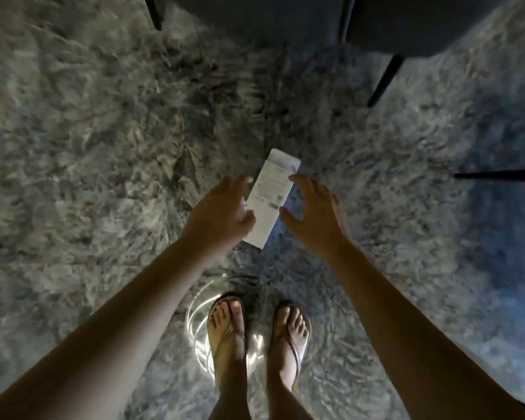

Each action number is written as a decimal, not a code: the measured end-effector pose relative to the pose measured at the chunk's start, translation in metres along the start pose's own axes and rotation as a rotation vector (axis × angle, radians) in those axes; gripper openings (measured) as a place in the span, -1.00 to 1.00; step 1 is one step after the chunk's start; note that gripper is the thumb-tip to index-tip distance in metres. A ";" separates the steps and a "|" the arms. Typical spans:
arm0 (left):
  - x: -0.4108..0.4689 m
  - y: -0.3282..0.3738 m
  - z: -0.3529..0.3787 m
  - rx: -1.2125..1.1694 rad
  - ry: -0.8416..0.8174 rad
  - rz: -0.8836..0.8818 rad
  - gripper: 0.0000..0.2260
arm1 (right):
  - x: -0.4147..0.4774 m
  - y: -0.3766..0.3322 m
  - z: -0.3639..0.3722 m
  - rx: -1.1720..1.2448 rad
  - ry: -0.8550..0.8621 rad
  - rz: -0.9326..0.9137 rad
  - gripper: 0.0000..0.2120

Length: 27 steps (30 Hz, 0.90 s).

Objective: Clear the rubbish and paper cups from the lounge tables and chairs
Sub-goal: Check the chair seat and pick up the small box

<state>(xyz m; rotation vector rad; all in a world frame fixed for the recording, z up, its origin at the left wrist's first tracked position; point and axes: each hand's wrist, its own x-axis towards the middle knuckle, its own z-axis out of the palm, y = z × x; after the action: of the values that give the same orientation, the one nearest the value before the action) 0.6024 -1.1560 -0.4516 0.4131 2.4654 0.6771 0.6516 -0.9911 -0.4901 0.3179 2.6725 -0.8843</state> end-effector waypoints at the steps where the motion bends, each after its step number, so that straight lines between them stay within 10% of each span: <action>1: 0.008 -0.013 0.022 -0.007 -0.021 -0.018 -0.53 | 0.006 0.012 0.025 0.052 -0.022 0.054 -0.42; 8: 0.065 -0.078 0.125 -0.328 -0.101 -0.227 -0.38 | 0.044 0.050 0.141 0.554 -0.041 0.411 -0.16; 16: 0.064 -0.083 0.137 -0.509 -0.083 -0.274 -0.47 | 0.049 0.046 0.150 0.819 0.090 0.684 -0.30; 19: 0.044 -0.066 0.115 -0.525 -0.081 -0.256 -0.50 | 0.036 0.031 0.122 0.710 0.090 0.608 -0.63; 27: -0.021 0.008 -0.025 -0.449 0.162 -0.221 -0.60 | -0.013 -0.069 -0.015 0.201 0.184 0.091 -0.55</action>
<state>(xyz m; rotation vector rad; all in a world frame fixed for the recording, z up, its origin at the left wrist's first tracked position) 0.6063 -1.1682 -0.4202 -0.0875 2.3594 1.1662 0.6397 -1.0375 -0.4361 0.5892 2.7112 -1.1480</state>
